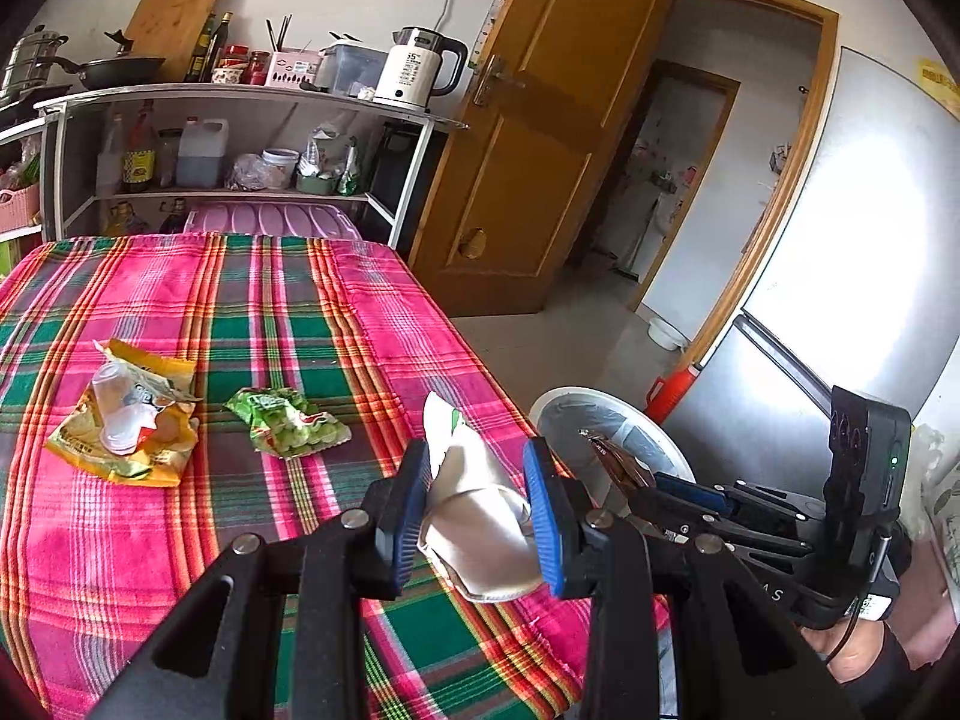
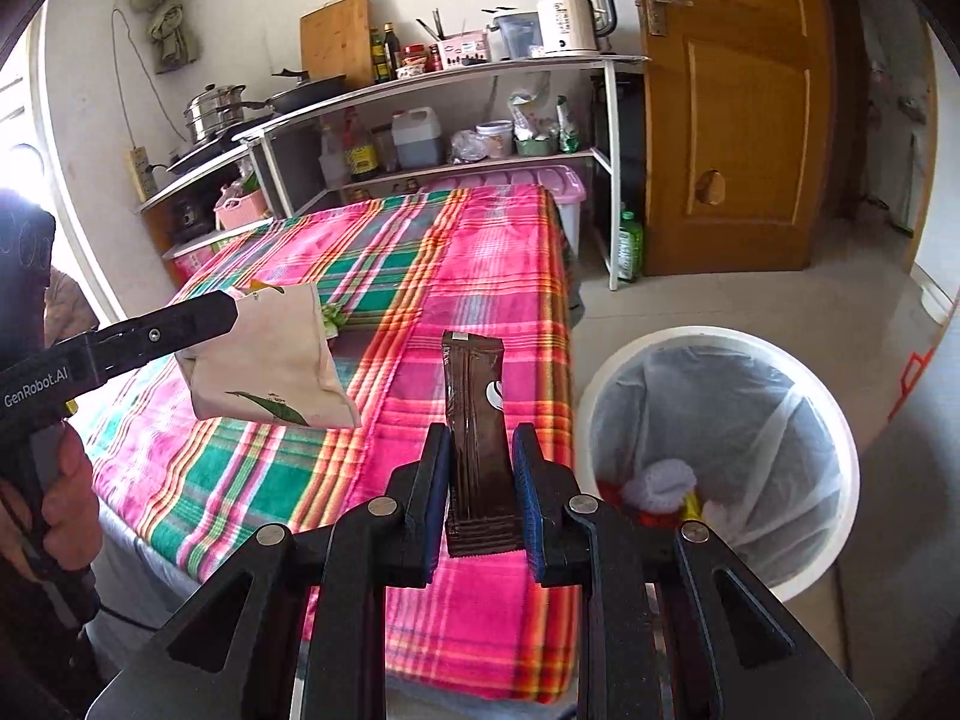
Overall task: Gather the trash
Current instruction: 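Carry the chocolate bar and white paper bag over the bin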
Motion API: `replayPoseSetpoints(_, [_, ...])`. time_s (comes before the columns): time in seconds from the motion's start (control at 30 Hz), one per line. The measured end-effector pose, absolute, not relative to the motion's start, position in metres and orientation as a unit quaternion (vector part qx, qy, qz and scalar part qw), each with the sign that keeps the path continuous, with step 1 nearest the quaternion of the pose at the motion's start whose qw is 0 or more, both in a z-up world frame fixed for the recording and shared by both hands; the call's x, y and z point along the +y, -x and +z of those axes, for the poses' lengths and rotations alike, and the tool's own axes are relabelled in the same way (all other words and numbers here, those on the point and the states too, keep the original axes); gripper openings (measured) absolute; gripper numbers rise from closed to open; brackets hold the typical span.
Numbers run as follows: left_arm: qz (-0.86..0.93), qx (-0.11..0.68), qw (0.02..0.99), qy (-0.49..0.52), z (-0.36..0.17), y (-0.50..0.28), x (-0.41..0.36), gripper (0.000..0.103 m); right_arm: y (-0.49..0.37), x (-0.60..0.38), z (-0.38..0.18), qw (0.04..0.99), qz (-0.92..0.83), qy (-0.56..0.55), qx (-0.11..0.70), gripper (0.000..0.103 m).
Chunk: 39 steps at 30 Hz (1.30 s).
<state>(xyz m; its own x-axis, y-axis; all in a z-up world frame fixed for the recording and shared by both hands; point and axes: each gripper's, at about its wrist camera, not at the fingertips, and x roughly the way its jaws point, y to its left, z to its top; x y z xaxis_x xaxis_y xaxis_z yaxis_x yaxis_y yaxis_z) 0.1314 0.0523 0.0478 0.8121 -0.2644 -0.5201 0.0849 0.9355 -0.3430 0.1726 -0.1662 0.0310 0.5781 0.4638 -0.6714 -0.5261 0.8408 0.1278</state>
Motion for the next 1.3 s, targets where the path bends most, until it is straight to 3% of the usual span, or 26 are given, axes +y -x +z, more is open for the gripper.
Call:
replayPoseSetpoints(0.6, [-0.165,0.304,0.929,0.135,0.05,-0.188,-0.018,0.034,-0.193,-0.225,0.026,0.903,0.218,0.012,0.371,0.022])
replayPoseSetpoints(1.3, [-0.199,0.357,0.905,0.115,0.016,-0.233,-0.075,0.034,-0.221,-0.275,-0.006,0.899,0.172,-0.031,0.402,0.022])
